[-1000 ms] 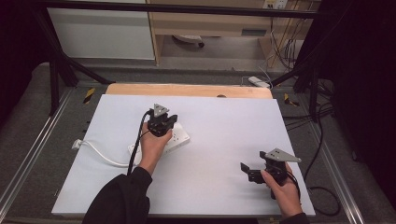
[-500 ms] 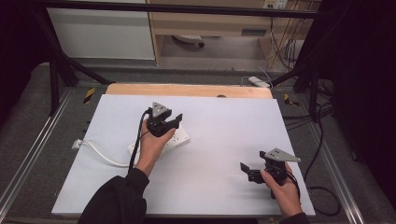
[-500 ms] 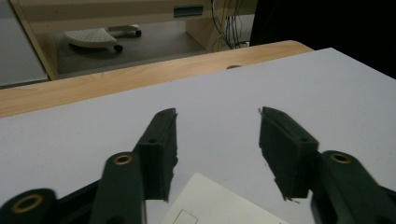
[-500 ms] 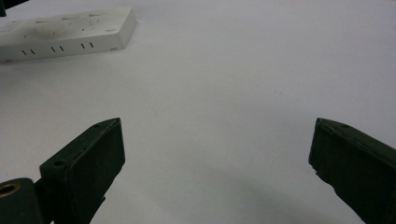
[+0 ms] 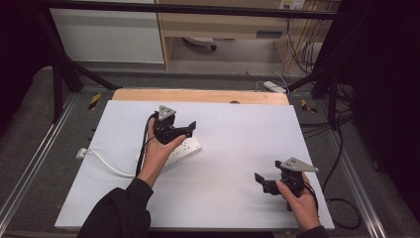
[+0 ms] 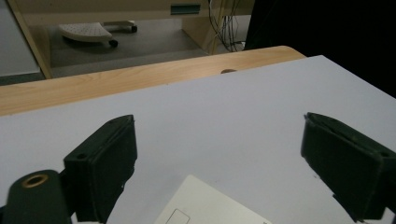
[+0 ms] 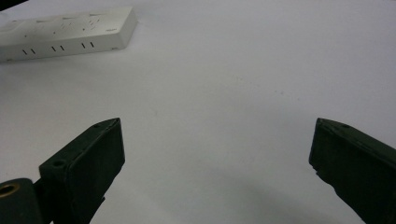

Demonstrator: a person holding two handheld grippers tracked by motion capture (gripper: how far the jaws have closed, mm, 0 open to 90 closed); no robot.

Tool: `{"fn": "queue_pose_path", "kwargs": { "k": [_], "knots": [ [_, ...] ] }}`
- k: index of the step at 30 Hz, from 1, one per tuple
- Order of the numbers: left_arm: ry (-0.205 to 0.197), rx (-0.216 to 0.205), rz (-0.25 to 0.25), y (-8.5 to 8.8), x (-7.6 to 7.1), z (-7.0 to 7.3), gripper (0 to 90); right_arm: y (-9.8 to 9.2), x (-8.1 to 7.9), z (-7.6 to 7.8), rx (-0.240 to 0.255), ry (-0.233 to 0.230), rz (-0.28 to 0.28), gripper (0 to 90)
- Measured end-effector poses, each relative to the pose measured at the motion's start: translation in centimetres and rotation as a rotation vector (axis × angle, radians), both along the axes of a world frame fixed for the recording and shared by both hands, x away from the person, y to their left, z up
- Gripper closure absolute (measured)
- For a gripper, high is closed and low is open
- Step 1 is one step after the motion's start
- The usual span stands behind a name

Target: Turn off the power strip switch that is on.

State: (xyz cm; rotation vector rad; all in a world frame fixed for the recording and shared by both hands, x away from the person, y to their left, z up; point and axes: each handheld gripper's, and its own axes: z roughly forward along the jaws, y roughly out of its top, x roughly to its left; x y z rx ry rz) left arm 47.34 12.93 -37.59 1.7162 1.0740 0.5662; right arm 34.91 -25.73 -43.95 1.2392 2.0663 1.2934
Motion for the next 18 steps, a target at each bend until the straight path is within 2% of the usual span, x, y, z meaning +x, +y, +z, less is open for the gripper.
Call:
{"fn": "queue_pose_path", "kwargs": {
  "k": [9, 18],
  "knots": [
    [-0.033, -0.020, -0.028, 0.4, -0.8, 1.0, 7.8, 0.0, 0.0, 0.0, 0.001, 0.001, 0.002, 3.8],
    [-0.047, -0.033, -0.026, 1.7, -1.9, 2.3, 7.4, 0.1, 0.1, 0.0, 0.000, 0.004, 0.005, 3.7]
  ]
}}
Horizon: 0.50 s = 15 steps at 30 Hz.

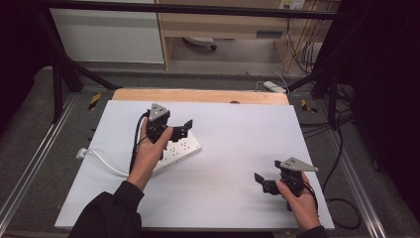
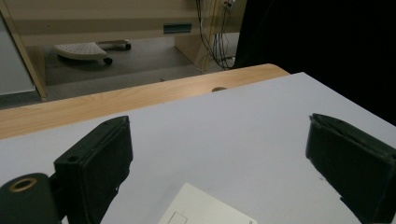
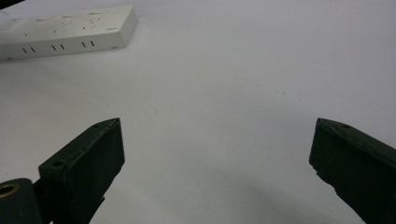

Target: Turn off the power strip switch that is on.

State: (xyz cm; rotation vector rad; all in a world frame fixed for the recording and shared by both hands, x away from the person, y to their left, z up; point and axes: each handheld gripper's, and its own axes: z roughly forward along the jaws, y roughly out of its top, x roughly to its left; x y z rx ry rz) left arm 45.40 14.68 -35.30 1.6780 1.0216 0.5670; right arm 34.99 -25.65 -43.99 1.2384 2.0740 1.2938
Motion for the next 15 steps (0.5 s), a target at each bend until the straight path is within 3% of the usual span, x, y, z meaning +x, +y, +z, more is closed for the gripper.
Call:
{"fn": "queue_pose_path", "kwargs": {
  "k": [7, 15],
  "knots": [
    [-0.001, 0.002, -0.014, 1.0, -1.6, 0.7, 6.9, 0.0, 0.0, 0.0, -0.001, -0.001, -0.002, 3.7],
    [-0.018, -0.023, -0.012, 2.9, -3.9, 1.1, 6.7, 0.0, 0.0, 0.0, -0.001, 0.002, -0.002, 3.7]
  ]
}}
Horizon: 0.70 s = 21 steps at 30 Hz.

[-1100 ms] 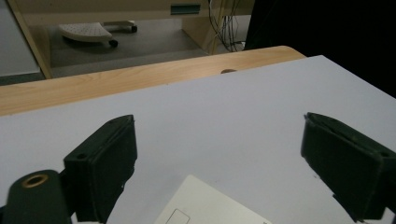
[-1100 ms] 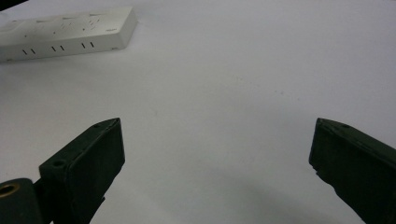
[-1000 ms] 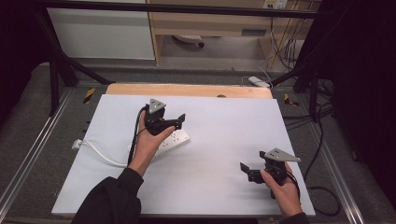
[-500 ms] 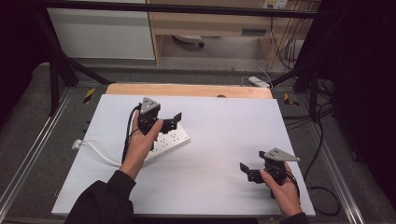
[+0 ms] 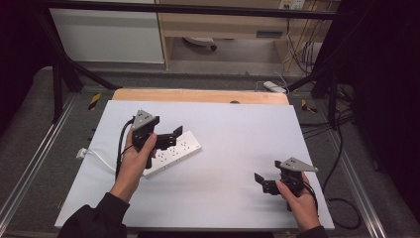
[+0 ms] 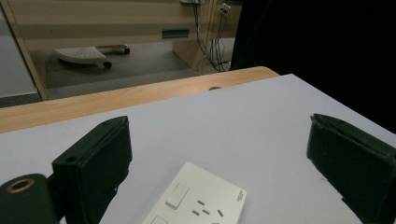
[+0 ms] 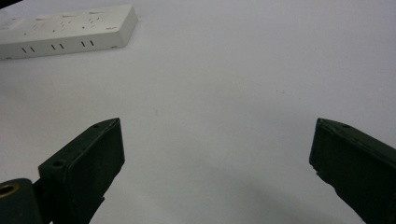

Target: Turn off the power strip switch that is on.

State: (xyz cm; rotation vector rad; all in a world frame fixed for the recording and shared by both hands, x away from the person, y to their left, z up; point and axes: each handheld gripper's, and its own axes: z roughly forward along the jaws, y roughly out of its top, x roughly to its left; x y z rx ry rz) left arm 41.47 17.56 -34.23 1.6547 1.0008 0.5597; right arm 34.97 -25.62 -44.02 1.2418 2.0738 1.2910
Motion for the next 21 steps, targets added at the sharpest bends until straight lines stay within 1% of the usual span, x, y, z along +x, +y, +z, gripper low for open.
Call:
{"fn": "queue_pose_path", "kwargs": {
  "k": [6, 10, 16, 19, 21],
  "knots": [
    [-0.007, 0.004, 0.008, 1.7, -1.9, 0.4, 6.5, 0.0, 0.0, 0.0, -0.005, -0.002, 0.001, 3.6],
    [-0.014, 0.015, 0.008, 3.0, -3.2, 0.3, 6.5, 0.0, 0.0, 0.0, -0.008, -0.001, 0.002, 3.7],
    [-0.021, -0.013, 0.034, 5.0, -5.1, -0.5, 6.3, 0.0, 0.0, -0.1, -0.009, 0.000, 0.002, 3.6],
    [-0.025, -0.011, 0.038, 6.0, -6.0, -1.0, 6.1, 0.1, 0.0, -0.1, -0.010, 0.001, 0.002, 3.6],
    [-0.027, 0.003, 0.039, 6.5, -6.5, -1.3, 5.8, 0.1, 0.0, -0.1, -0.011, 0.000, 0.002, 3.6]
  ]
}}
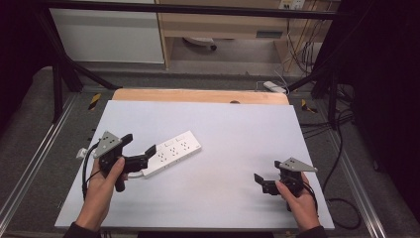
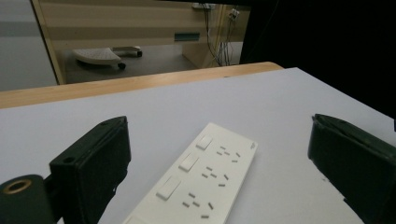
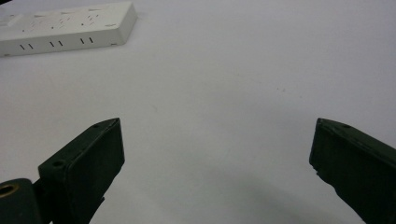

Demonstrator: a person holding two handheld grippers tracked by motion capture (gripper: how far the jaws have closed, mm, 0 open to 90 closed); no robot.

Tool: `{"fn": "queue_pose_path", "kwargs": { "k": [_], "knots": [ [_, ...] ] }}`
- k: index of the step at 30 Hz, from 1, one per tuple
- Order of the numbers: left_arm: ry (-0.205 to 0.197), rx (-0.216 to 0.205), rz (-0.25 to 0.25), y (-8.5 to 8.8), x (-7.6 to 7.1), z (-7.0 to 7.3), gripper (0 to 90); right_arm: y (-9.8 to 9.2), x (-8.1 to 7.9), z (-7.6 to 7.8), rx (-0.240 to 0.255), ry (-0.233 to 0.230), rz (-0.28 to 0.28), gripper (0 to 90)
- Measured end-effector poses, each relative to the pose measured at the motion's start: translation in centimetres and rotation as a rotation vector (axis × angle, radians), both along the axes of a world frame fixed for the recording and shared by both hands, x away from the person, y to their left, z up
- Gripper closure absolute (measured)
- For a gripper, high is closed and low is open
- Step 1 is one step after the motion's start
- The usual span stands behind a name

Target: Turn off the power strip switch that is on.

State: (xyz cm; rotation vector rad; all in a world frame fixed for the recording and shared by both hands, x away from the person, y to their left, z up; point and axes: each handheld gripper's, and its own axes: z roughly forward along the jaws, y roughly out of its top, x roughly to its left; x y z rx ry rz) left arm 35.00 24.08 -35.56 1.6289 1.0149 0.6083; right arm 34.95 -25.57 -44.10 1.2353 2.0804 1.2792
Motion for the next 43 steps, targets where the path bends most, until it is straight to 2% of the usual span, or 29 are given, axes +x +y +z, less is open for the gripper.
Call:
{"fn": "queue_pose_path", "kwargs": {
  "k": [2, 10, 20, 29, 31, 35, 39, 41, 43],
  "knots": [
    [0.008, 0.008, 0.001, 0.5, -0.5, -0.4, 5.2, 0.0, 0.0, 0.0, 0.000, 0.000, -0.001, 3.6],
    [0.011, -0.009, 0.000, 1.5, -1.8, -1.6, 5.2, 0.0, 0.0, -0.1, -0.002, 0.005, -0.002, 3.6],
    [0.024, 0.012, -0.015, 2.0, -2.8, -3.1, 5.2, 0.0, 0.0, -0.1, -0.001, 0.005, -0.005, 3.6],
    [0.093, 0.040, -0.030, 1.6, -3.7, -5.6, 6.0, -0.1, 0.1, -0.1, -0.007, 0.005, -0.006, 3.6],
    [0.102, 0.023, -0.026, 1.5, -3.9, -5.9, 6.2, -0.1, 0.1, -0.2, -0.007, 0.006, -0.007, 3.6],
    [0.108, 0.023, -0.041, 1.1, -4.2, -6.6, 6.4, 0.0, 0.1, -0.2, -0.013, 0.006, -0.010, 3.6],
    [0.125, -0.006, -0.048, 0.7, -4.1, -7.0, 6.9, 0.1, 0.2, -0.3, -0.020, 0.007, -0.018, 3.5],
    [0.116, -0.015, -0.047, 0.4, -4.1, -6.9, 7.1, 0.2, 0.4, -0.4, -0.031, 0.008, -0.025, 3.5],
    [0.109, -0.006, -0.048, 0.4, -4.1, -6.8, 7.0, 0.3, 0.8, -0.7, -0.053, 0.015, -0.040, 3.4]
  ]
}}
